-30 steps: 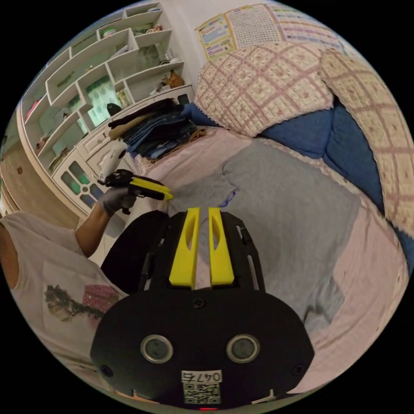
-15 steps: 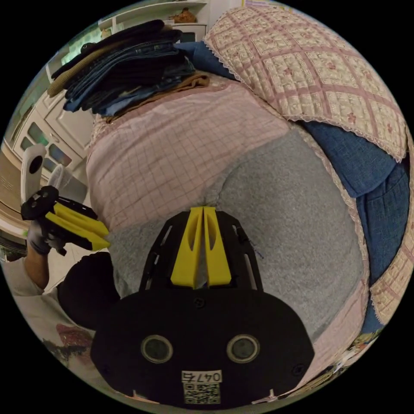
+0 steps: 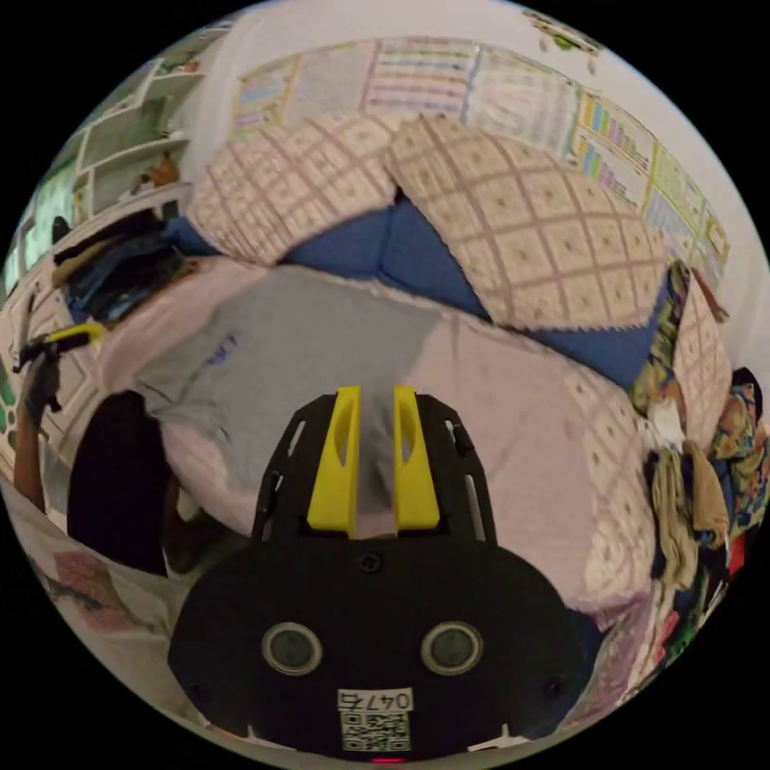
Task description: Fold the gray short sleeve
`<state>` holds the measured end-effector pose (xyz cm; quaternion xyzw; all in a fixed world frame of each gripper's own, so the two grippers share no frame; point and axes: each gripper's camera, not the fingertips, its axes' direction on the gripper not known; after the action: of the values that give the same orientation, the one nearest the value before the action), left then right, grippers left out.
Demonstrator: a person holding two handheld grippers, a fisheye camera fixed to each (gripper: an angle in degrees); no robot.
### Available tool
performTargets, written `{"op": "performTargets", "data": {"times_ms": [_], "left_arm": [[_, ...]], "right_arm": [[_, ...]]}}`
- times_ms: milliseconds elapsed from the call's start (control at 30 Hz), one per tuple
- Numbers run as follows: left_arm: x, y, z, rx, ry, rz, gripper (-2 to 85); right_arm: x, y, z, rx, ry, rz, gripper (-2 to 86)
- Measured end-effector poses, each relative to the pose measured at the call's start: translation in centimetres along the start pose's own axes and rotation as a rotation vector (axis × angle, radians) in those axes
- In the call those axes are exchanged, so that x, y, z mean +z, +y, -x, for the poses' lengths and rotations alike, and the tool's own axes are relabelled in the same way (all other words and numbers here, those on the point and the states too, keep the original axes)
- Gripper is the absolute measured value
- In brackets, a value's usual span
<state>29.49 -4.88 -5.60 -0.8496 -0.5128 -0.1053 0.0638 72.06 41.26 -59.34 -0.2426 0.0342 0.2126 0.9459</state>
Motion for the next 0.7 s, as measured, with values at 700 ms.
{"op": "performTargets", "data": {"times_ms": [700], "left_arm": [[23.4,-12.3,-42.7,0.595,0.403,0.214,9.2]], "right_arm": [[-1.0,10.0,-10.5,0.273,-0.041,0.047,-0.6]]}}
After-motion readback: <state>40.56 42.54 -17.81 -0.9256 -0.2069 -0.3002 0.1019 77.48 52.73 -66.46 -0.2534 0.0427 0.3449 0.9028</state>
